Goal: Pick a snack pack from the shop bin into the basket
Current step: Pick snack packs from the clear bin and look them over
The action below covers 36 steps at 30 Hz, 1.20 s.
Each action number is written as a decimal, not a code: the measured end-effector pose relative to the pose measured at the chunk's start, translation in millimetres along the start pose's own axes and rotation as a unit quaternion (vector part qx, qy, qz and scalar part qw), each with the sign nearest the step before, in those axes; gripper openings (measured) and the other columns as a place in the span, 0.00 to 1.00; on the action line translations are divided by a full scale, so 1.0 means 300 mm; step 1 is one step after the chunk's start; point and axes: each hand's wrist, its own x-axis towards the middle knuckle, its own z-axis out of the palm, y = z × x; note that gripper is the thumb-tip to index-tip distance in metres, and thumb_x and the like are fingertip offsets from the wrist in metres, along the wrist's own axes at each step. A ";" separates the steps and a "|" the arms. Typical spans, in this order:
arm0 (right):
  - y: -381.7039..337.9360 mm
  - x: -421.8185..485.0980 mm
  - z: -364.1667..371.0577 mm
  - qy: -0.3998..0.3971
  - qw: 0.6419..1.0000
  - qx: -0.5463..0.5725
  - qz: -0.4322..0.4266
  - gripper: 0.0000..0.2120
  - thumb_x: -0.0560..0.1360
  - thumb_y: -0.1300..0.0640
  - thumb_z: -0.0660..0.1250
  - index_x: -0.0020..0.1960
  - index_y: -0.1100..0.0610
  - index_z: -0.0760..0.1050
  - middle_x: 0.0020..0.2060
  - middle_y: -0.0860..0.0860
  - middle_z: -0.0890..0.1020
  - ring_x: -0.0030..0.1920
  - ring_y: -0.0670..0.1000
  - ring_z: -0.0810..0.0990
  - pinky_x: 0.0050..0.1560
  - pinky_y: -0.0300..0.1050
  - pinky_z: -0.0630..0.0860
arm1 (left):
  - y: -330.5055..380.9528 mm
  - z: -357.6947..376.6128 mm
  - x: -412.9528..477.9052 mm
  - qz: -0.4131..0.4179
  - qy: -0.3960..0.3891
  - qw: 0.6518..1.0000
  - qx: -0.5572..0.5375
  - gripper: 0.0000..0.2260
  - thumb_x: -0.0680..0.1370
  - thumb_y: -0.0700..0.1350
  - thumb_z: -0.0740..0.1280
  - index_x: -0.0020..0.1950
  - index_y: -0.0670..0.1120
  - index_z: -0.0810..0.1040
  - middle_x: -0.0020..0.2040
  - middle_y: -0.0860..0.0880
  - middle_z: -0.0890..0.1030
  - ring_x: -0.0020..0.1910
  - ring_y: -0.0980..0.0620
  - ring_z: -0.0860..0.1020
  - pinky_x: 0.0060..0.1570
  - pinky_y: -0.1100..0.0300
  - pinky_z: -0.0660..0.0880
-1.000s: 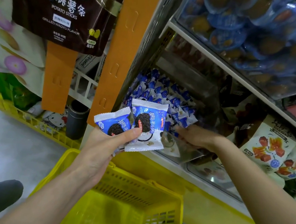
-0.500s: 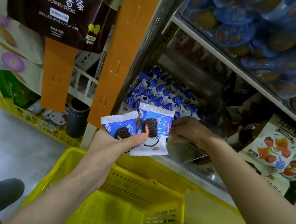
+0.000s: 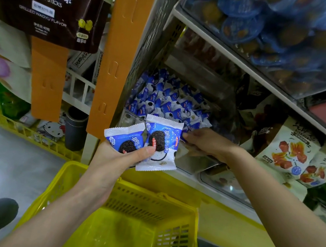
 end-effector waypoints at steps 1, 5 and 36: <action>0.004 -0.006 -0.005 -0.006 1.000 0.021 0.012 0.15 0.78 0.49 0.61 0.47 0.62 0.75 0.39 0.56 0.78 0.38 0.50 0.76 0.53 0.48 0.76 | 0.000 0.000 0.000 -0.001 -0.001 1.000 -0.001 0.22 0.60 0.45 0.75 0.53 0.42 0.80 0.42 0.48 0.85 0.41 0.53 0.84 0.34 0.66 0.77; -0.005 -0.037 -0.013 0.019 1.000 -0.005 0.014 0.16 0.79 0.47 0.58 0.51 0.59 0.76 0.45 0.54 0.81 0.46 0.49 0.80 0.56 0.46 0.77 | 0.001 0.005 -0.001 0.005 -0.005 1.000 0.008 0.19 0.61 0.45 0.74 0.49 0.41 0.80 0.37 0.51 0.85 0.38 0.56 0.83 0.33 0.68 0.76; -0.102 -0.058 -0.056 0.093 0.916 -0.377 0.099 0.15 0.72 0.51 0.70 0.45 0.59 0.66 0.39 0.51 0.73 0.34 0.47 0.74 0.25 0.37 0.67 | 0.003 -0.012 -0.003 -0.052 -0.050 0.997 -0.021 0.25 0.57 0.56 0.72 0.52 0.55 0.76 0.47 0.50 0.85 0.48 0.50 0.83 0.56 0.45 0.75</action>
